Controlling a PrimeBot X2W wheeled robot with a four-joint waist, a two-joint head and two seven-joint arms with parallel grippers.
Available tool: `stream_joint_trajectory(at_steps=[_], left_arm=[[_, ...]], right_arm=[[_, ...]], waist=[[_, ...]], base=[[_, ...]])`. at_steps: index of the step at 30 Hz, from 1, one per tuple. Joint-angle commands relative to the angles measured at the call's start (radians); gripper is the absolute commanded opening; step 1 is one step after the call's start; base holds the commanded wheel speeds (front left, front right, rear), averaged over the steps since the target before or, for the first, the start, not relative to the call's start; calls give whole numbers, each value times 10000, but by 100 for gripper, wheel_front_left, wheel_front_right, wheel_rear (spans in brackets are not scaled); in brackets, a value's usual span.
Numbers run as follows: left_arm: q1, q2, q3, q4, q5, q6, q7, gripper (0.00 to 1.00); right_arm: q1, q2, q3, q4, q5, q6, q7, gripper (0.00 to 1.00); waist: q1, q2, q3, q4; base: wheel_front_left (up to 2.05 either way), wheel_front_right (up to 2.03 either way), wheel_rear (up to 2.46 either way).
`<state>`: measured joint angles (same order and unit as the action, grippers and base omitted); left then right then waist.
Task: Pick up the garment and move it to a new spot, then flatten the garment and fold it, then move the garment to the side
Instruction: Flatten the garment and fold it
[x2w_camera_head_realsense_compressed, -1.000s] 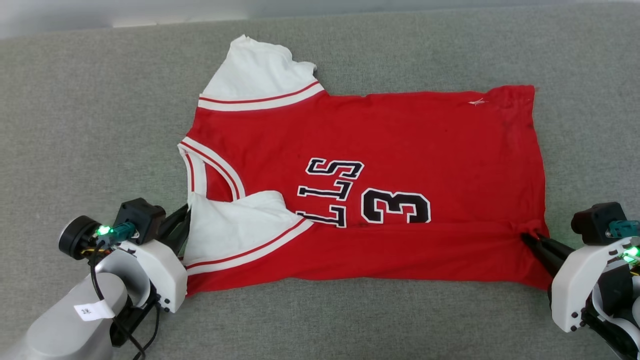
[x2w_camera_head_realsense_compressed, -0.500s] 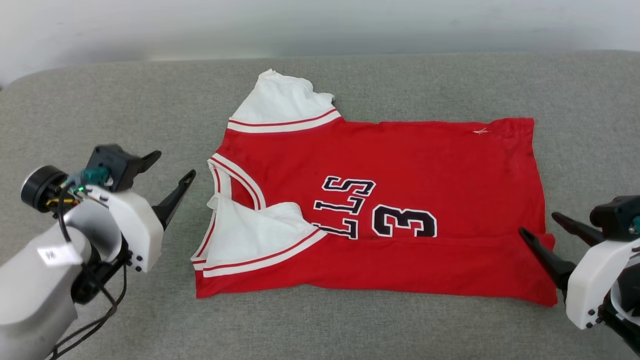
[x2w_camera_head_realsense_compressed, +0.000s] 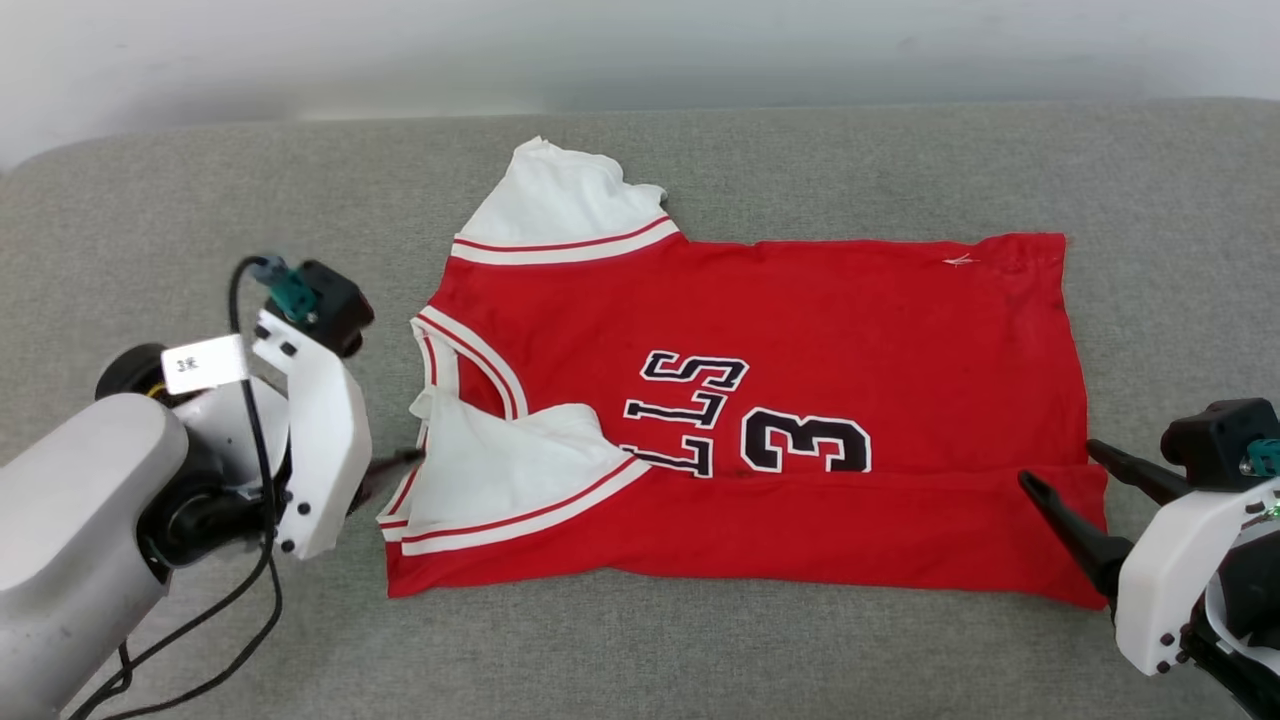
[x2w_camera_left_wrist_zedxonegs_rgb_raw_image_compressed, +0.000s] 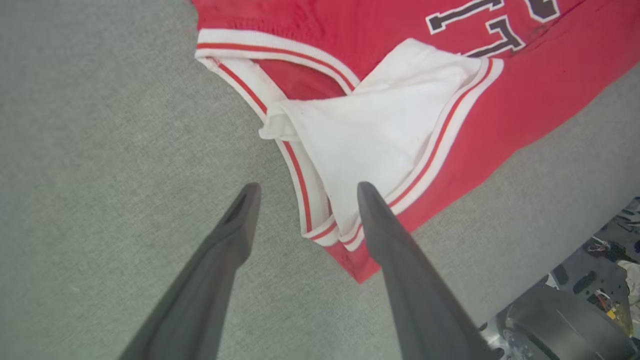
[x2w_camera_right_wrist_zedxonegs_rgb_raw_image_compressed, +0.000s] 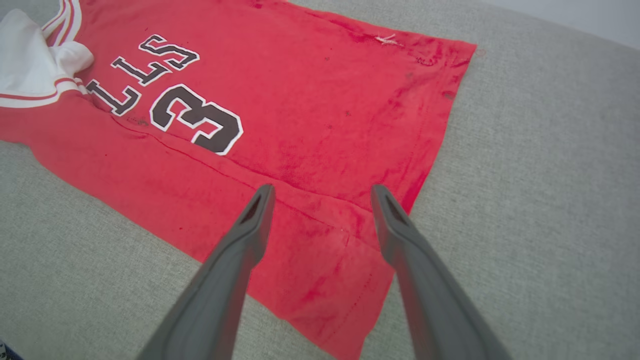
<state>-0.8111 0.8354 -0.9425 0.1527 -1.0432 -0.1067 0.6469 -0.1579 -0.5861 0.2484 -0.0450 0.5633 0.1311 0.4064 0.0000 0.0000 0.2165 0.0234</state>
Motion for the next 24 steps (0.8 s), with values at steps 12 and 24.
stream_joint_trajectory(at_steps=[12, 24], left_arm=[[86, -306, -978, 1015, -680, -100, 2207, 100], [614, -792, -1673, 2134, -637, -195, 2033, 0]], right_arm=[[-379, 273, 200, 21, 81, -7, 265, 100], [-1039, 33, 485, 314, 257, -7, 285, 100]], waist=[[0, 0, 281, -530], [0, 0, 376, -825]], base=[[0, 0, 0], [0, 0, 0]])
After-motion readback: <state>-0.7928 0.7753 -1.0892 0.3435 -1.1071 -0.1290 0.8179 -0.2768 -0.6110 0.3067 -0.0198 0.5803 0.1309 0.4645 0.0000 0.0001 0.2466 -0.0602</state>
